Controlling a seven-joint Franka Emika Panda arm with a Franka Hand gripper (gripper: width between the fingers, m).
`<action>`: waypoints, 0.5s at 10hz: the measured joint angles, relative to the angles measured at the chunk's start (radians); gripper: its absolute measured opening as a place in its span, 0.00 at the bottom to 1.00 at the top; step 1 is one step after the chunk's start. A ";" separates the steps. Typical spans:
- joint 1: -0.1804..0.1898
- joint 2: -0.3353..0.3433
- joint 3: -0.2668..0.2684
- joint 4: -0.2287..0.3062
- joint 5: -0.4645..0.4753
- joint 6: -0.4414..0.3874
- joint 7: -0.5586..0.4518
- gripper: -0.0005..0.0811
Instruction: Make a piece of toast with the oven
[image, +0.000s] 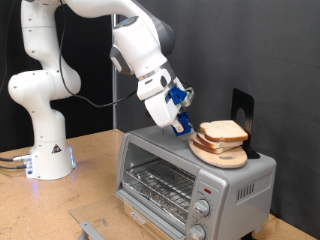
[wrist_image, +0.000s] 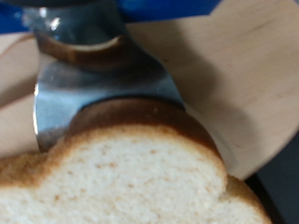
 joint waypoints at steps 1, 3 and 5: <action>0.003 -0.021 0.000 -0.011 0.035 0.000 -0.034 0.57; 0.005 -0.074 0.000 -0.039 0.068 -0.007 -0.061 0.57; 0.003 -0.126 0.000 -0.068 0.060 -0.049 -0.059 0.57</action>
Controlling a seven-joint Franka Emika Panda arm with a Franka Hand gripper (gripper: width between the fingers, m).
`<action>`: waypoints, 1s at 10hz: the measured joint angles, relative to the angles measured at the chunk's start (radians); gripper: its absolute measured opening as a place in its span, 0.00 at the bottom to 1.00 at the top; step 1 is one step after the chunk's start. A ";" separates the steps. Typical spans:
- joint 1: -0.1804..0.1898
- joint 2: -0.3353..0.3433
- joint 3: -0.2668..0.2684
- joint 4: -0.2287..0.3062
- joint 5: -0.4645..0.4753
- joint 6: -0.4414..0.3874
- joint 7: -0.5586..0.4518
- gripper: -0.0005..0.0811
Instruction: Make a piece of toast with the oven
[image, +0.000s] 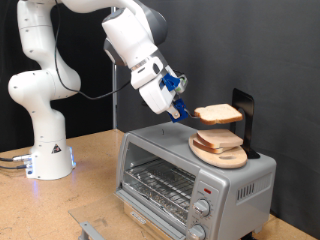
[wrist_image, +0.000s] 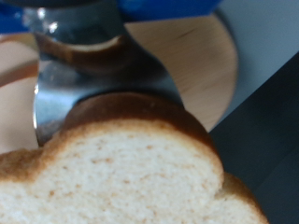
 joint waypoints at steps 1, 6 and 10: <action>-0.003 -0.025 -0.001 -0.015 -0.006 -0.027 0.000 0.56; -0.006 -0.063 -0.050 -0.074 0.058 -0.042 -0.093 0.56; -0.032 -0.175 -0.141 -0.186 0.058 -0.063 -0.177 0.56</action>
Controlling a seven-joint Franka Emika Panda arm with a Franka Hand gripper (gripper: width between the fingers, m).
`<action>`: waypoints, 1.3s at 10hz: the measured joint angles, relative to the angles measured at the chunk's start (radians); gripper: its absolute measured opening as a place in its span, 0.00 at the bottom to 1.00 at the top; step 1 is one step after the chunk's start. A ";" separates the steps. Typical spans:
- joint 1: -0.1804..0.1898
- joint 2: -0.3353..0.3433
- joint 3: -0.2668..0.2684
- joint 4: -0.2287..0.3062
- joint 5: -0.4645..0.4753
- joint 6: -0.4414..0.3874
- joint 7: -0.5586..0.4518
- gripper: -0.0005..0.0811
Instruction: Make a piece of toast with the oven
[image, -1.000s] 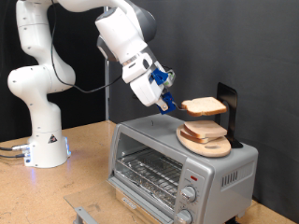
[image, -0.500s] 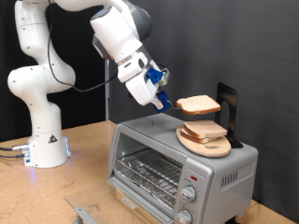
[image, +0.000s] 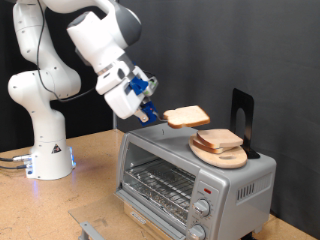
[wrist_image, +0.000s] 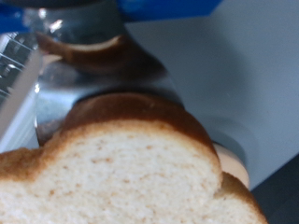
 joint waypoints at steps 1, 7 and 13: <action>-0.010 -0.028 -0.021 -0.026 0.000 -0.001 -0.019 0.56; -0.097 -0.166 -0.118 -0.124 -0.073 -0.114 -0.083 0.56; -0.107 -0.142 -0.207 -0.170 0.004 -0.012 -0.235 0.56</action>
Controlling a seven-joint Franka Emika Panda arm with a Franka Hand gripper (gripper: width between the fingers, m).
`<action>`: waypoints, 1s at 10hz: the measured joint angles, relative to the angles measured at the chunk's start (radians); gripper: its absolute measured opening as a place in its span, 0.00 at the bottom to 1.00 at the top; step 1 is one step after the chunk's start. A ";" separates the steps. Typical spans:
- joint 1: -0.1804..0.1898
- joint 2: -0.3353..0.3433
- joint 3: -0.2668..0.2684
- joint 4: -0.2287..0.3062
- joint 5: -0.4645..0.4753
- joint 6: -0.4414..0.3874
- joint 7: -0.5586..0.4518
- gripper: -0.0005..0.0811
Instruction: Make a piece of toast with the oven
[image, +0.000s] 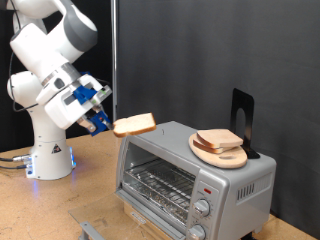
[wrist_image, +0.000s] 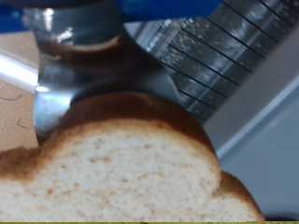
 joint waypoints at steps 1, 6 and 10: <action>-0.013 0.023 -0.014 -0.001 -0.029 -0.008 -0.008 0.56; -0.010 0.246 -0.018 0.033 -0.007 0.017 -0.077 0.56; 0.021 0.319 -0.018 0.053 0.078 0.039 -0.170 0.56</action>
